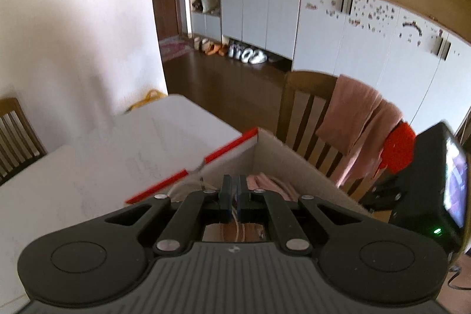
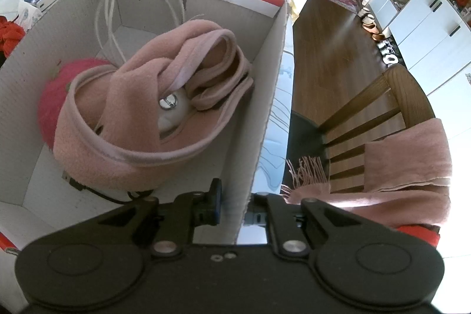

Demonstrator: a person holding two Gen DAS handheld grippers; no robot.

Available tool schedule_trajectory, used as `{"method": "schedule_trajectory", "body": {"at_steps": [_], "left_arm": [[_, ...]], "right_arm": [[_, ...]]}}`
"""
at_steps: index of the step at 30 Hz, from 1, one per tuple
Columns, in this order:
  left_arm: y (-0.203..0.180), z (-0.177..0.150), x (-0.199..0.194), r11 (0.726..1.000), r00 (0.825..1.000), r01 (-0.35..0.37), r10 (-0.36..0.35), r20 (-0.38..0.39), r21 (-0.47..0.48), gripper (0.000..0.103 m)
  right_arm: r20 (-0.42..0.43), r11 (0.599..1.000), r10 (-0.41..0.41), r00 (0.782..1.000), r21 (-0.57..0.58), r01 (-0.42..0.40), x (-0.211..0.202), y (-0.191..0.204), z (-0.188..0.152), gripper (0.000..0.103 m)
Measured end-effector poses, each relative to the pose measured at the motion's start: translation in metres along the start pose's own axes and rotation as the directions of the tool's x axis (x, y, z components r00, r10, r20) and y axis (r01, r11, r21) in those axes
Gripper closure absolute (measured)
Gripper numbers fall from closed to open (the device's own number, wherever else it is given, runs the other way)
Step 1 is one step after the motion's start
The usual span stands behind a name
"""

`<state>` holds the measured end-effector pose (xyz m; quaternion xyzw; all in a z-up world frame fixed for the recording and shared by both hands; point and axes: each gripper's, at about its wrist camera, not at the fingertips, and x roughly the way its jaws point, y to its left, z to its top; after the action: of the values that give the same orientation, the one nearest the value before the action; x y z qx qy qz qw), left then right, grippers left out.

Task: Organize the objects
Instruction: 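Carry the white cable into the box and release it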

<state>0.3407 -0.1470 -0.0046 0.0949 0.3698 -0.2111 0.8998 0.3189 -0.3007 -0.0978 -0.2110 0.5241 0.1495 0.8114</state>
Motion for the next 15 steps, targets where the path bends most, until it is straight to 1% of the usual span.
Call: {"method": "schedule_trajectory", "body": {"at_steps": [5,10,15], "left_arm": [[-0.003,-0.014,0.012,1.0,0.998,0.015,-0.015,-0.061,0.005,0.101],[-0.004,-0.03,0.02,0.999,0.992,0.034,-0.034,-0.12,-0.002,0.101],[-0.004,-0.041,0.019,0.999,0.988,0.048,-0.05,-0.145,-0.017,0.101]], "right_arm": [[0.001,1.0,0.002,1.0,0.002,-0.002,0.0,0.0,-0.001,0.093],[-0.001,1.0,0.001,1.0,0.0,-0.001,0.0,0.0,0.0,0.093],[-0.002,1.0,0.0,1.0,-0.003,0.0,0.001,0.001,0.001,0.093]]}}
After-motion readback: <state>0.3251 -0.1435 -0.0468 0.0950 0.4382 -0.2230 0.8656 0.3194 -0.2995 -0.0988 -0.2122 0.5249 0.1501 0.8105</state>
